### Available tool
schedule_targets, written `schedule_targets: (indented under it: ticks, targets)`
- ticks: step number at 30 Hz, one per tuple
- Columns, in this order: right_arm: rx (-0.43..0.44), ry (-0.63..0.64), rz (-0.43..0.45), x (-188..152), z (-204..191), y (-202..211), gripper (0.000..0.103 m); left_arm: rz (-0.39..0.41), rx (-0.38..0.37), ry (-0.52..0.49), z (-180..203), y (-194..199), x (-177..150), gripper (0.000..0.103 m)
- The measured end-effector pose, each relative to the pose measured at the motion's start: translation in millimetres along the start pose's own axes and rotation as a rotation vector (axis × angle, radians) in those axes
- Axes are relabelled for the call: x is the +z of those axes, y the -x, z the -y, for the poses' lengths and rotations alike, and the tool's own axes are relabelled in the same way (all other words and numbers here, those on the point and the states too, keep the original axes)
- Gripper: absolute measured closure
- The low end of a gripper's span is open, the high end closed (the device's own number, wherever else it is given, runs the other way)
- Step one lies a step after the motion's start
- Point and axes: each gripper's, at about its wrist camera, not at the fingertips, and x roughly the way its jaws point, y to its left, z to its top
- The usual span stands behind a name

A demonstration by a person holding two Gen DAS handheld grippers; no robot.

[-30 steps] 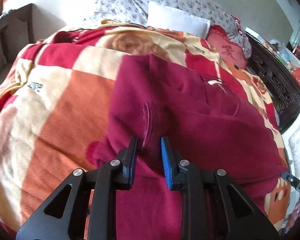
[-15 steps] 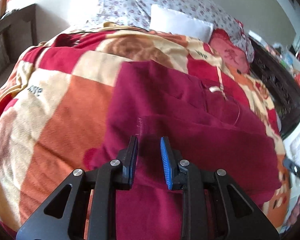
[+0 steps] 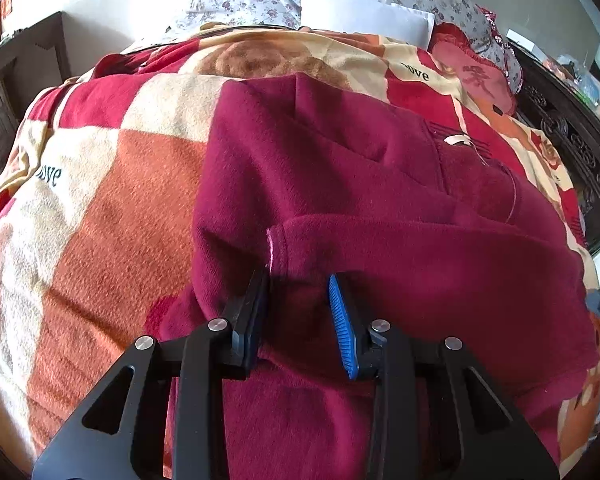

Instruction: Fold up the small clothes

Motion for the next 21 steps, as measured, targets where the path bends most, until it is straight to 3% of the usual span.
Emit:
schedule_targets:
  ticks: [3, 6, 15, 21]
  targets:
    - [-0.044, 0.035, -0.024, -22.8, -5.8, 4.4, 0.071, 0.005, 0.003, -0.001, 0.2, 3.2, -4.7, 0.072]
    - [-0.117, 0.044, -0.078, -36.9, 0.0, -19.5, 0.071, -0.003, 0.021, -0.014, 3.9, 0.6, -8.2, 0.07]
    - [-0.074, -0.016, -0.01, -41.9, 4.4, 16.4, 0.07, -0.007, 0.035, -0.025, -3.8, 36.1, -20.4, 0.07]
    - [-0.028, -0.055, -0.035, -54.6, -4.4, 26.2, 0.069, -0.001, 0.056, -0.052, -8.9, 59.5, -42.3, 0.07]
